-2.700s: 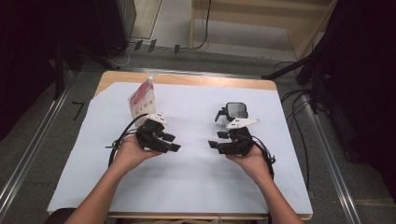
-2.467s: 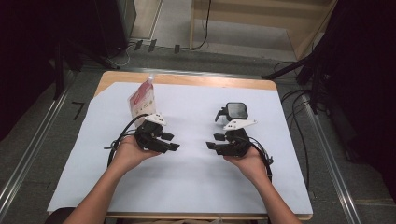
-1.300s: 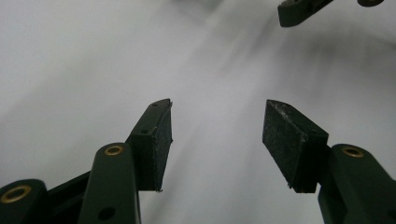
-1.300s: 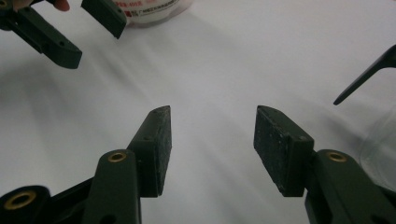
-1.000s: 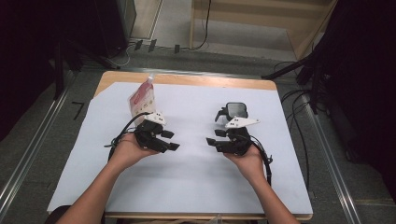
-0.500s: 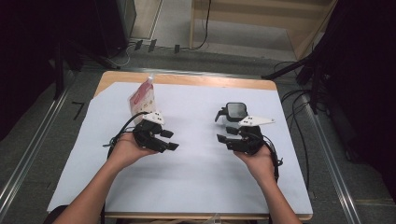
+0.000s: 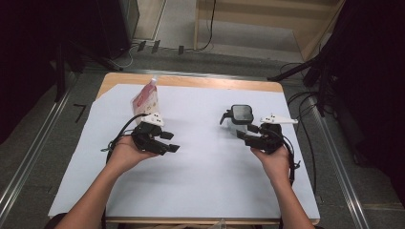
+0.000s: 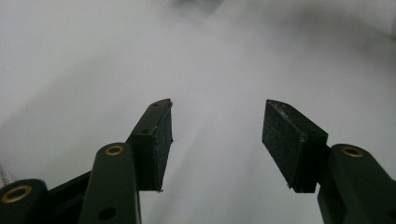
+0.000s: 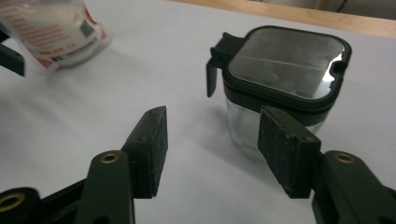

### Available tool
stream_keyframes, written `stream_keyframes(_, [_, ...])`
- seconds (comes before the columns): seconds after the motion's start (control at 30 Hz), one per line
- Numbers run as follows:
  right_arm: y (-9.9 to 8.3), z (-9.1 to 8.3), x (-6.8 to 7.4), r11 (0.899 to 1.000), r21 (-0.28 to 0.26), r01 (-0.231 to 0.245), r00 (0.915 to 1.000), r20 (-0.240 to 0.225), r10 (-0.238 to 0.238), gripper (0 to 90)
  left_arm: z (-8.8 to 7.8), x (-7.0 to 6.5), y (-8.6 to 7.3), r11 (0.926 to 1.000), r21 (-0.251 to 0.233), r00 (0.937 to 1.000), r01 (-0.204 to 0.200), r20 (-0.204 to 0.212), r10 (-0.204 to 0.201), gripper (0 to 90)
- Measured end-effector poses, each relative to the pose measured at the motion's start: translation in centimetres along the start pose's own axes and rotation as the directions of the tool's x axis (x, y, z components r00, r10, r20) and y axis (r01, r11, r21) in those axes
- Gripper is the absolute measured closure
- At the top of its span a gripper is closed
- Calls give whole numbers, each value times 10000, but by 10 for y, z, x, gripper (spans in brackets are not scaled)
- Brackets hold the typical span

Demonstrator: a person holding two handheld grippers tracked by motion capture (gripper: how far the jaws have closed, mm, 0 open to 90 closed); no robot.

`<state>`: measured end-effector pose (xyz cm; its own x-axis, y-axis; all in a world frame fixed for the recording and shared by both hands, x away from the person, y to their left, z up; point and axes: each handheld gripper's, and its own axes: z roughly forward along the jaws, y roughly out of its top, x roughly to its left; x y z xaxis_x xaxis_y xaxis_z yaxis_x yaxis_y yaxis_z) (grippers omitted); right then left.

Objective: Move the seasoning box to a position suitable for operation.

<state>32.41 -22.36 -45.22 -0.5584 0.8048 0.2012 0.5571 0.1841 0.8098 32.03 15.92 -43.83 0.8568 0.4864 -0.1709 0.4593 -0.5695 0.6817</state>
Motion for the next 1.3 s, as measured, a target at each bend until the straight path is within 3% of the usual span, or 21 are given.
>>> stream_keyframes(0.1, [1, 5, -1, 10000, 50, 48, 9996, 273, -50, 408, -1, -2, -2, 10000, -3, 10000, 64, -17, -64, 437])
stream_keyframes(0.17, [1, 9, -2, 9996, 224, -163, 9990, 424, 154, 405, -2, -2, -3, 10000, 77, 10000, 48, -26, -48, 436])
stream_keyframes(0.33, [0, 15, -4, 9992, 189, -338, 9939, 1054, 316, 300, -4, -3, -4, 9998, -125, 9999, 133, -90, -134, 422])
stream_keyframes(0.37, [1, 17, -6, 9989, -75, -469, 9899, 1333, 475, 213, -5, -3, -4, 9997, -190, 9999, 134, 15, -134, 421])
stream_keyframes(0.5, [3, 22, -8, 9946, -482, -915, 9763, 1921, 991, 133, -6, -4, -4, 9997, -219, 9999, 125, -10, -126, 419])
stream_keyframes(0.67, [5, 32, -13, 9944, -421, -967, 9710, 2156, 1036, 63, -6, -4, -4, 9992, -339, 9998, 201, 91, -198, 420])
stream_keyframes(0.8, [3, 42, -14, 9947, -320, -974, 9695, 2229, 1021, 38, -7, -3, -5, 9963, -699, 9983, 509, 315, -488, 428])
stream_keyframes(0.93, [5, 53, -12, 9959, -313, -853, 9682, 2334, 902, 28, -6, -3, -5, 9982, -477, 9992, 367, 188, -358, 432])
stream_keyframes(1.03, [4, 61, -8, 9973, -401, -612, 9588, 2753, 699, 29, -4, -5, -4, 9987, -398, 9994, 322, 110, -318, 433])
stream_keyframes(1.17, [1, 73, -11, 9930, -581, -1029, 9574, 2649, 1147, 41, -2, -6, -4, 9985, -447, 9993, 322, 193, -313, 434])
stream_keyframes(1.27, [-1, 78, -13, 9922, -631, -1072, 9563, 2665, 1203, 42, -2, -6, -4, 9990, -356, 9996, 261, 147, -256, 435])
stream_keyframes(1.3, [-2, 83, -13, 9898, -727, -1223, 9517, 2744, 1377, 45, -2, -6, -4, 9990, -366, 9995, 264, 189, -258, 435])
